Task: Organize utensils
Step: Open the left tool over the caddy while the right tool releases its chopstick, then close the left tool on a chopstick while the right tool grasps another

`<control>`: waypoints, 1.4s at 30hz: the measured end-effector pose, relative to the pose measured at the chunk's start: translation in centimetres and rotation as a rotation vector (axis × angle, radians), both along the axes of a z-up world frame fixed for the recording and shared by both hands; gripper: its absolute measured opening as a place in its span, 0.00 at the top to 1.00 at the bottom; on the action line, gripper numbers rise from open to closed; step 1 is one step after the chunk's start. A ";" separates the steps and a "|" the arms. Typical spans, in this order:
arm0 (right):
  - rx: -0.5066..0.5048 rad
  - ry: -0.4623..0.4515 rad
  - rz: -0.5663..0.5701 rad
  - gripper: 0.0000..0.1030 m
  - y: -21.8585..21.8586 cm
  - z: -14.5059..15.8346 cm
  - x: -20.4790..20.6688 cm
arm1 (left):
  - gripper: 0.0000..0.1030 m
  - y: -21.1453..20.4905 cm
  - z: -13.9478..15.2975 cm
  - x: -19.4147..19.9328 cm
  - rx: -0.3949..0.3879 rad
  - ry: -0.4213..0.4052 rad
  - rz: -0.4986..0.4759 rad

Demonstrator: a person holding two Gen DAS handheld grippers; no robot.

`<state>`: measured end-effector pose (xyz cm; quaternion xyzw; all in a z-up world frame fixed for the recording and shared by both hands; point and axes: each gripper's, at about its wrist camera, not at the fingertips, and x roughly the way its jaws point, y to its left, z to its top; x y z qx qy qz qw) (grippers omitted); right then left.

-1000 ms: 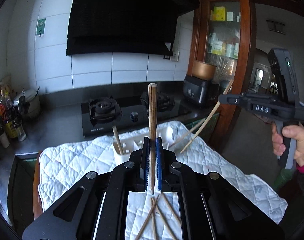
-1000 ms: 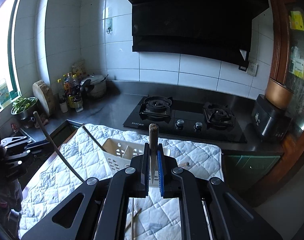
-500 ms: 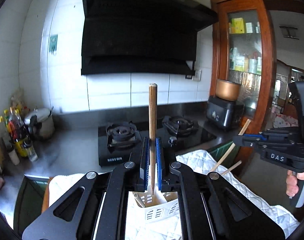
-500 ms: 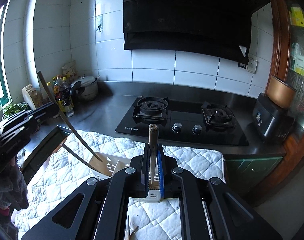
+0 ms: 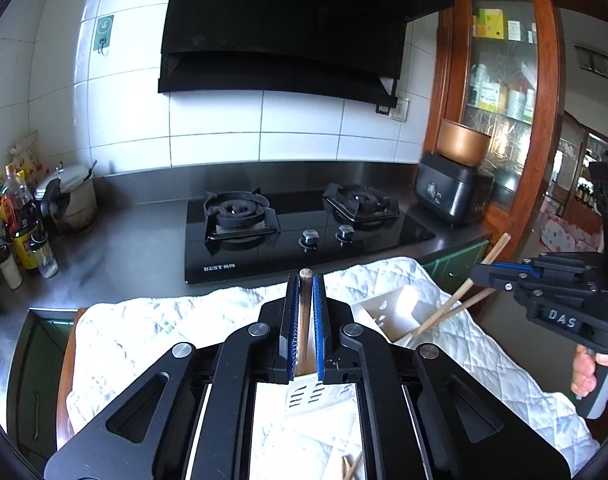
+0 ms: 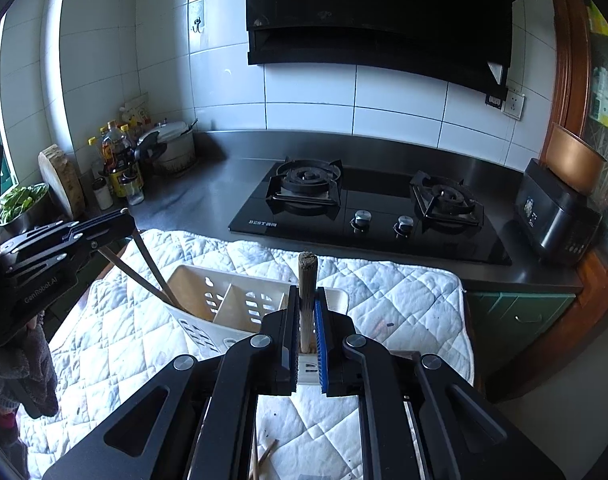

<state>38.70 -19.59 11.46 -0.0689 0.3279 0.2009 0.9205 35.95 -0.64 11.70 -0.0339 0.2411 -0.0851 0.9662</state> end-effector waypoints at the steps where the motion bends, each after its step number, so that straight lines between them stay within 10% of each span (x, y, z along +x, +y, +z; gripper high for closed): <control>1: 0.001 0.004 -0.001 0.93 0.0 -0.2 0.1 | 0.93 -0.1 -0.1 -0.1 0.003 -0.002 0.004; 14: 0.019 -0.081 -0.005 0.68 -1.3 1.5 -3.8 | 0.90 0.0 2.0 -4.3 -0.006 -0.060 -0.021; 20: 0.027 -0.094 0.025 0.61 -2.7 0.8 -8.4 | 0.68 1.2 1.9 -9.0 -0.010 -0.089 -0.012; 42: -0.053 0.145 0.056 0.46 -4.1 -17.1 -19.5 | 0.52 3.9 -12.6 -19.6 -0.005 0.140 0.046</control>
